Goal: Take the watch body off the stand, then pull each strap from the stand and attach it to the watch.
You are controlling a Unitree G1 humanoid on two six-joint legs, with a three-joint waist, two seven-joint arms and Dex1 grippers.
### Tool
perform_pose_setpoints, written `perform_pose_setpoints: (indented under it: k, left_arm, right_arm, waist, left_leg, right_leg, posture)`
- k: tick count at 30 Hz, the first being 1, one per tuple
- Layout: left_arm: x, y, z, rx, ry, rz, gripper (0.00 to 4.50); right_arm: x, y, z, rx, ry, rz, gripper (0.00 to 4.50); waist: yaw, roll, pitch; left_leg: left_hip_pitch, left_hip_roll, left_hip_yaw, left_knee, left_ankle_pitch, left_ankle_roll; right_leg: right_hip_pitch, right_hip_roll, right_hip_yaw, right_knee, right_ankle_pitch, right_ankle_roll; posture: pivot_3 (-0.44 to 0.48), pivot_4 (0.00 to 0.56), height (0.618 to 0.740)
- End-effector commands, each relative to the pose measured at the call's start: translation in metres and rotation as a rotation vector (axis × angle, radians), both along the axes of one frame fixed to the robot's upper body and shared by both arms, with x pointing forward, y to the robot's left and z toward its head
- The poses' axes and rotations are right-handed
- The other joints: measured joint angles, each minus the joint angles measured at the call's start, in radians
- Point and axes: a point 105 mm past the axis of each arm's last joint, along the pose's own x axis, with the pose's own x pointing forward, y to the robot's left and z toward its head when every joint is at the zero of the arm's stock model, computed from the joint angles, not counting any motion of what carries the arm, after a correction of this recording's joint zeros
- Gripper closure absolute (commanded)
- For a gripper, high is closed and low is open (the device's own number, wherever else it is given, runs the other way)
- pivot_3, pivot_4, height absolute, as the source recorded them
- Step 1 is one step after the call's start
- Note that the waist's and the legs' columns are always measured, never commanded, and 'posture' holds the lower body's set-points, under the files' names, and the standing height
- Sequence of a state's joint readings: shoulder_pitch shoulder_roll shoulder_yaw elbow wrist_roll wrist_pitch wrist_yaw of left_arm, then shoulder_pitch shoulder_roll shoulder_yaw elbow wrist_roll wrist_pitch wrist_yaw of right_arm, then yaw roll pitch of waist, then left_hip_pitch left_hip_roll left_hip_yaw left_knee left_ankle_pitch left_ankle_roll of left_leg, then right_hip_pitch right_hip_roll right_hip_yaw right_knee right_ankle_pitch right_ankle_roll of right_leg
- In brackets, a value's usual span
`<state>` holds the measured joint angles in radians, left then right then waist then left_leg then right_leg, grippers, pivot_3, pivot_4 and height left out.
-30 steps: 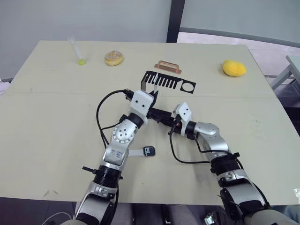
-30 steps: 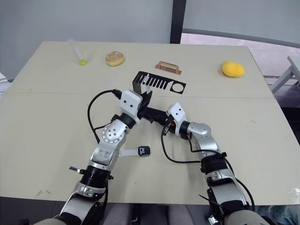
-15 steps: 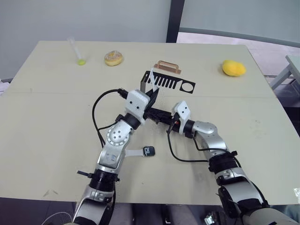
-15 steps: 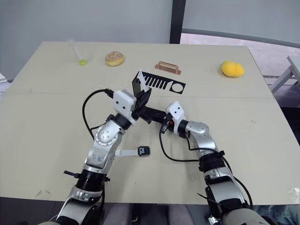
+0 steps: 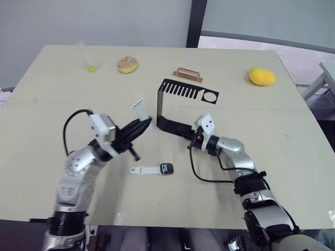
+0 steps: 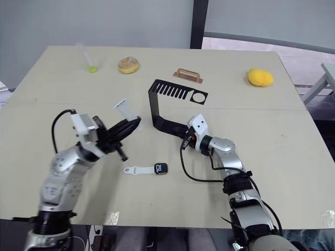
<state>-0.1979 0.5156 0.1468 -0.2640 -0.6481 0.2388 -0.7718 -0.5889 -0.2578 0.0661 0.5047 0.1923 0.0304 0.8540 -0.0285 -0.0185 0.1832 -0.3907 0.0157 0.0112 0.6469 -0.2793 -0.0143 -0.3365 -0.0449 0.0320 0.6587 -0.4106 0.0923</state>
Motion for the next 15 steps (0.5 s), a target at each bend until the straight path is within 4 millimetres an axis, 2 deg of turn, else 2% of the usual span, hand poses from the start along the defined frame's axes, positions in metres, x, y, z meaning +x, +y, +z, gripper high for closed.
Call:
perform_pose_setpoints:
  k: [1, 3, 6, 7, 9, 12, 15]
  left_arm:
    - [-0.013, 0.009, -0.001, 0.044, 0.138, -0.156, 4.47]
    - [-0.014, 0.010, -0.005, 0.070, 0.227, -0.203, 4.47]
    - [-0.020, 0.001, -0.009, 0.077, 0.381, -0.322, 4.47]
    - [-0.024, -0.004, -0.009, 0.075, 0.427, -0.378, 4.50]
    - [-0.031, -0.012, -0.008, 0.066, 0.524, -0.465, 4.50]
    - [-0.035, -0.022, -0.008, 0.065, 0.610, -0.541, 4.50]
    - [-0.033, -0.036, -0.015, 0.065, 0.686, -0.571, 4.50]
  right_arm:
    - [-0.017, -0.016, 0.025, 0.136, -0.048, 0.051, 4.50]
    - [-0.032, -0.021, 0.036, 0.199, -0.046, 0.096, 4.50]
    - [-0.060, -0.026, 0.044, 0.320, 0.058, 0.149, 4.50]
    - [-0.074, -0.025, 0.047, 0.364, 0.111, 0.190, 4.24]
    - [-0.098, -0.020, 0.050, 0.431, 0.198, 0.245, 3.66]
    - [-0.116, -0.016, 0.058, 0.575, 0.300, 0.233, 2.15]
    - [-0.133, -0.010, 0.055, 0.675, 0.406, 0.221, 0.78]
  waist:
    - [0.001, 0.000, 0.000]
    - [0.000, 0.001, 0.001]
    - [-0.002, 0.002, 0.001]
    - [-0.002, 0.002, 0.001]
    - [-0.002, 0.002, 0.001]
    - [-0.009, 0.002, 0.001]
    - [-0.014, 0.002, 0.001]
  left_leg:
    - [-0.001, 0.000, 0.000, 0.000, -0.001, 0.001]
    - [-0.002, -0.001, -0.002, -0.001, -0.003, 0.005]
    - [-0.004, -0.001, -0.002, -0.001, -0.003, 0.005]
    - [-0.004, 0.000, -0.002, -0.002, -0.003, 0.005]
    - [-0.005, 0.000, -0.003, -0.002, -0.003, 0.005]
    - [-0.004, 0.000, -0.004, -0.004, -0.003, 0.005]
    - [-0.004, 0.000, -0.004, -0.004, -0.003, 0.005]
  right_leg:
    - [0.000, -0.001, 0.000, 0.000, 0.000, 0.000]
    - [0.000, -0.001, -0.001, 0.000, 0.000, 0.000]
    - [-0.001, -0.001, -0.001, -0.001, 0.000, 0.000]
    - [-0.001, -0.001, -0.001, -0.001, 0.000, 0.000]
    - [-0.001, 0.000, -0.001, -0.001, 0.000, 0.000]
    - [-0.002, 0.000, -0.001, -0.001, 0.000, 0.000]
    - [-0.002, 0.000, 0.000, -0.003, 0.000, 0.000]
  posture:
    - [0.000, 0.150, 0.740]
    - [0.000, 0.150, 0.740]
    - [0.000, 0.150, 0.740]
    - [0.000, 0.150, 0.740]
    - [0.000, 0.150, 0.740]
    - [0.000, 0.150, 0.740]
    - [0.000, 0.150, 0.740]
